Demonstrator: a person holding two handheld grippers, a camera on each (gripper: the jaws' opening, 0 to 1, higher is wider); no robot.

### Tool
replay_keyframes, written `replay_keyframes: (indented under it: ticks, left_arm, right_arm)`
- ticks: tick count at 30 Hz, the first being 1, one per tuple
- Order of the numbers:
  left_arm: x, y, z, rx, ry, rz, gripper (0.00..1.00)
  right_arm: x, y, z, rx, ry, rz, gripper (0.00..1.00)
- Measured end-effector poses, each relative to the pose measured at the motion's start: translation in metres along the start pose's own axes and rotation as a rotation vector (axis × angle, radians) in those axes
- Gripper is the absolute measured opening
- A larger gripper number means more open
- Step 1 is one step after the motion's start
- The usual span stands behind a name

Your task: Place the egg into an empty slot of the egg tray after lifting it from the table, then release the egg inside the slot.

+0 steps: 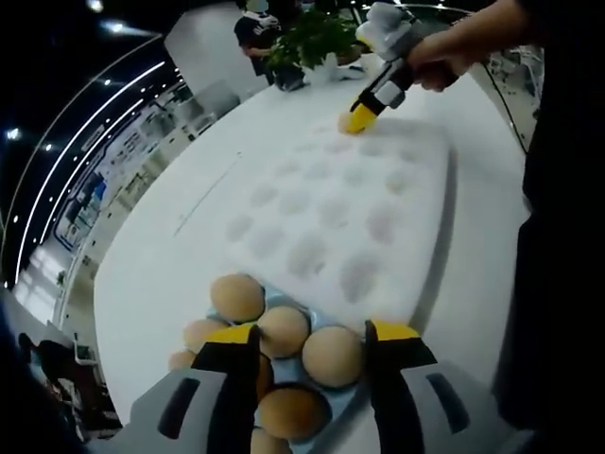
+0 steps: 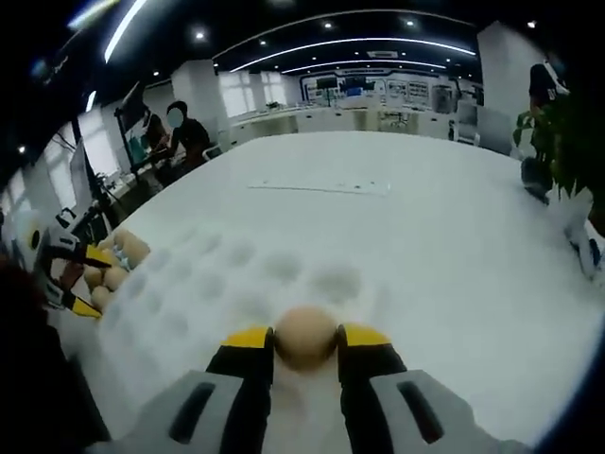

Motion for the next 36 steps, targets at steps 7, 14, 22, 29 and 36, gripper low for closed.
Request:
replay_keyframes:
  ticks: [7,14,22,29,36]
  left_arm:
    - [0.001,0.0,0.0,0.016,0.002,0.007,0.44]
    - [0.001,0.001,-0.001,0.02,0.025,0.028,0.42]
    - [0.003,0.002,-0.001,0.037,0.019,0.031,0.4]
    - [0.003,0.001,0.0,0.035,0.024,0.027,0.4]
    - [0.003,0.0,-0.001,0.042,0.031,0.013,0.4]
  right_arm:
    - [0.002,0.002,0.0,-0.011,-0.028,0.129,0.27]
    - [0.005,0.002,-0.001,-0.013,-0.08,0.133,0.27]
    - [0.006,0.006,-0.006,-0.008,-0.05,0.261,0.27]
    - [0.01,0.007,-0.012,0.007,-0.034,0.303,0.27]
    - [0.018,0.002,-0.014,0.031,-0.011,0.328,0.27]
Point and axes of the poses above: the point that each gripper's makers call its tool centre point, and the gripper's own axes: z roughly forward along the fingers, y roughly to its right, x roughly out of its top, the point moved 2 cm from there along -z, roughly backward along the fingers, and after that the axes turned 12 degrees about -z, right-handed, at the moved point
